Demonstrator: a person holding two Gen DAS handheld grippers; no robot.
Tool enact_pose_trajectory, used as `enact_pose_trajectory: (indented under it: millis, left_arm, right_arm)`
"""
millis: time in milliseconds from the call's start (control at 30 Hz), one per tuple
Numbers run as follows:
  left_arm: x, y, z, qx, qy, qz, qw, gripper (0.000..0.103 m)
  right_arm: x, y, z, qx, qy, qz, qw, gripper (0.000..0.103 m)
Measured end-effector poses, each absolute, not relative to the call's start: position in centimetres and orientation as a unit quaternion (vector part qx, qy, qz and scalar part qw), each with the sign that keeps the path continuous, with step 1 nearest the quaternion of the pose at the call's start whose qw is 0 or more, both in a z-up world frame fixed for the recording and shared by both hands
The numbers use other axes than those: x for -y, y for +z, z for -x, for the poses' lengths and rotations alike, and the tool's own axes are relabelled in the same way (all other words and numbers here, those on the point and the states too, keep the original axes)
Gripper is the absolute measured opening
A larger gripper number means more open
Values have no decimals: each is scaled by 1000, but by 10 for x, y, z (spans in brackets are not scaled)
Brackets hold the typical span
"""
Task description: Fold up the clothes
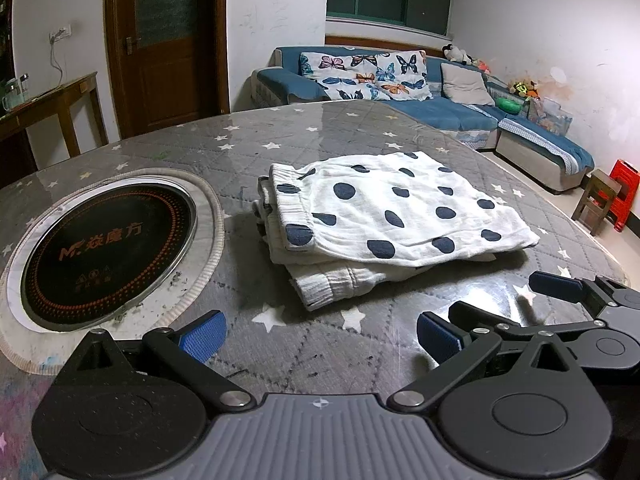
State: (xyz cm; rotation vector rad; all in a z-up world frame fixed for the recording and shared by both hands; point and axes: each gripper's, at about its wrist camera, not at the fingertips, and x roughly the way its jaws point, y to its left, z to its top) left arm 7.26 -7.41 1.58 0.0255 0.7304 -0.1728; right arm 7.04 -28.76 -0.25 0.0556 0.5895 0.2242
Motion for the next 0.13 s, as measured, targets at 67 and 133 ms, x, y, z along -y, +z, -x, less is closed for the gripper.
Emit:
enact_pose_trajectory:
  millis: [67, 133]
  left_arm:
    - [75, 16, -72, -357, -84, -12, 930, 103]
    - [74, 16, -71, -358, -87, -13, 930, 103]
  right_arm:
    - [288, -2, -70, -289, 110, -28, 950, 103]
    - [288, -2, -70, -289, 110, -29, 950, 103]
